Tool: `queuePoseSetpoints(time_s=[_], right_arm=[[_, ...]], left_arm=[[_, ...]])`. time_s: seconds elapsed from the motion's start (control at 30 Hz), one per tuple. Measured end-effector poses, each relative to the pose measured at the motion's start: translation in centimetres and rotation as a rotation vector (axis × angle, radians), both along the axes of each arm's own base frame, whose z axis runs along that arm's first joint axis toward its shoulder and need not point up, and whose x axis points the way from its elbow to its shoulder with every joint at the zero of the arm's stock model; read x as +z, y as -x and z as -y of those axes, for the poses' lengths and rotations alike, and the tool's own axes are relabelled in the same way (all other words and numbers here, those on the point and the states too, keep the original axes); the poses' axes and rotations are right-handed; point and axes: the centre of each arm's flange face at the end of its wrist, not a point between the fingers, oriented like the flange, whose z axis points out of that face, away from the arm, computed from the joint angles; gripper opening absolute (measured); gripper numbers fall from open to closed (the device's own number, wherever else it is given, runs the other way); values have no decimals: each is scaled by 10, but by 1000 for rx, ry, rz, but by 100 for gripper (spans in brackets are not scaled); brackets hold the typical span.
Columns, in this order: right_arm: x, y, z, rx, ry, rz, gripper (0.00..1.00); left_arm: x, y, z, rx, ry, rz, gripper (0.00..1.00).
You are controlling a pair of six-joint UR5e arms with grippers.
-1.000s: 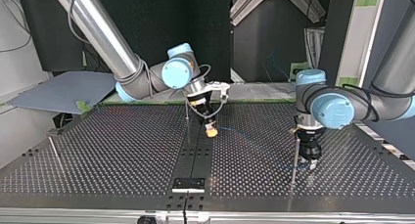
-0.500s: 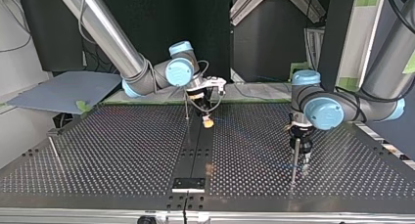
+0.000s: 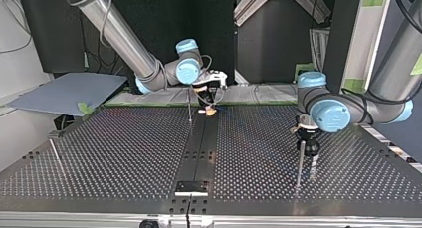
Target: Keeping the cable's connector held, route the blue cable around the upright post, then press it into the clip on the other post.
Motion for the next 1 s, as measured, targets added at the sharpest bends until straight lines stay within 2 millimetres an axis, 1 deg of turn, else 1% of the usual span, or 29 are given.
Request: queuePoseSetpoints(time_s=[0.07,0.23,0.33,0.43,0.53,0.57,0.67,0.8,1.0], right_arm=[[-10,0,-1,-3,-7,-10,0],[-22,1,-2,-9,-16,-22,0],[-38,2,-4,-17,-27,-37,0],[-59,3,-7,-21,-41,-55,0],[-84,6,-9,-29,-56,-74,0],[-95,9,-11,-34,-63,-82,0],[-118,17,-14,-50,-78,-92,0],[-136,27,-16,-66,-90,-83,0],[-159,34,-15,-79,-89,-76,0]], left_arm=[[0,0,0,0,1,4,99],[1,-1,-1,-1,2,9,99],[1,-1,-1,-1,2,12,99],[1,-2,-1,-1,3,13,99],[1,-2,-1,-3,3,14,99],[1,-2,-1,-3,3,14,99],[1,-2,-1,-3,3,14,99],[1,-2,-1,-3,3,15,99],[1,-2,-1,-3,3,16,99]])
